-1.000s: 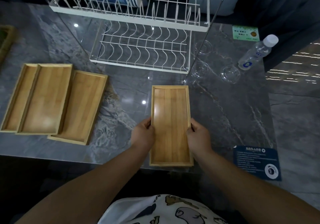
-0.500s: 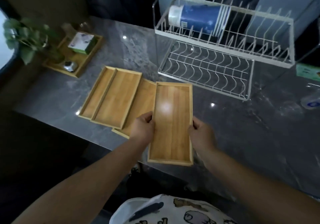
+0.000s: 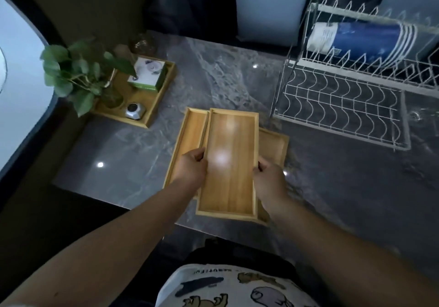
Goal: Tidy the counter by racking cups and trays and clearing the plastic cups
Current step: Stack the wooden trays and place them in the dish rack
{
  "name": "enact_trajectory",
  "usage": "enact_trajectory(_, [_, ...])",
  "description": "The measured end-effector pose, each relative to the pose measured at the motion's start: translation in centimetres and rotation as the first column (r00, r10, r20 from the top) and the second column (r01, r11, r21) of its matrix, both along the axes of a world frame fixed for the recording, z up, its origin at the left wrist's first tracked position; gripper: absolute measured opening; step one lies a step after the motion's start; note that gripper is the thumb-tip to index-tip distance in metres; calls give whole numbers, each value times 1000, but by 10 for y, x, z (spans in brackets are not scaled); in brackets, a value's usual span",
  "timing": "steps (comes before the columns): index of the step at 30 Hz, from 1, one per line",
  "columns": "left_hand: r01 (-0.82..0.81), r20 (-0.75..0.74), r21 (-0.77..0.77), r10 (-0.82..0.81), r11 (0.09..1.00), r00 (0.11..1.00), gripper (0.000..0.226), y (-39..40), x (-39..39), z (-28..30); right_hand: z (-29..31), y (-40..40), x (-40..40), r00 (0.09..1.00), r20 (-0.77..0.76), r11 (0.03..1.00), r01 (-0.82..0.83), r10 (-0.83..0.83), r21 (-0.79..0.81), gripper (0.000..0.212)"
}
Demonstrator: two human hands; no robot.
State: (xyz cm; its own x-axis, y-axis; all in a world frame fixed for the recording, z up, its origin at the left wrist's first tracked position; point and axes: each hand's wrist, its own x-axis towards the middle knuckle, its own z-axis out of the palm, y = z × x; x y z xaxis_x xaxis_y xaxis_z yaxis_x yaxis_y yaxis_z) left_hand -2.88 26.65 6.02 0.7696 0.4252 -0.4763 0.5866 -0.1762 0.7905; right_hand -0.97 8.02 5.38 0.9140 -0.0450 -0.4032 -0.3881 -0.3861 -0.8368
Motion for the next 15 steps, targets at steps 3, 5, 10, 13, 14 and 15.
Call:
enact_trajectory(3, [67,-1,11,-67,998,998,39,19,10,-5,2,17,6,1000,-21,999,16,-17,-33,44])
enact_trajectory(5, [77,-14,-3,-77,997,997,43,28,16,-6,2,26,10,999,-28,999,32,-33,-26,50])
enact_trajectory(10, [90,-18,5,-90,996,996,62,36,28,-13,-1,39,19,1000,-11,997,10,-11,-80,40])
enact_trajectory(13, [129,-35,15,-129,991,991,46,40,31,-18,-7,42,21,999,-17,994,27,-28,-103,49])
enact_trajectory(14, [130,-28,20,-129,991,991,40,42,32,-21,-8,43,20,999,-22,994,32,-34,-108,53])
enact_trajectory(15, [125,-17,21,-125,992,992,37,43,33,-24,-10,44,20,999,-26,993,31,-34,-115,54])
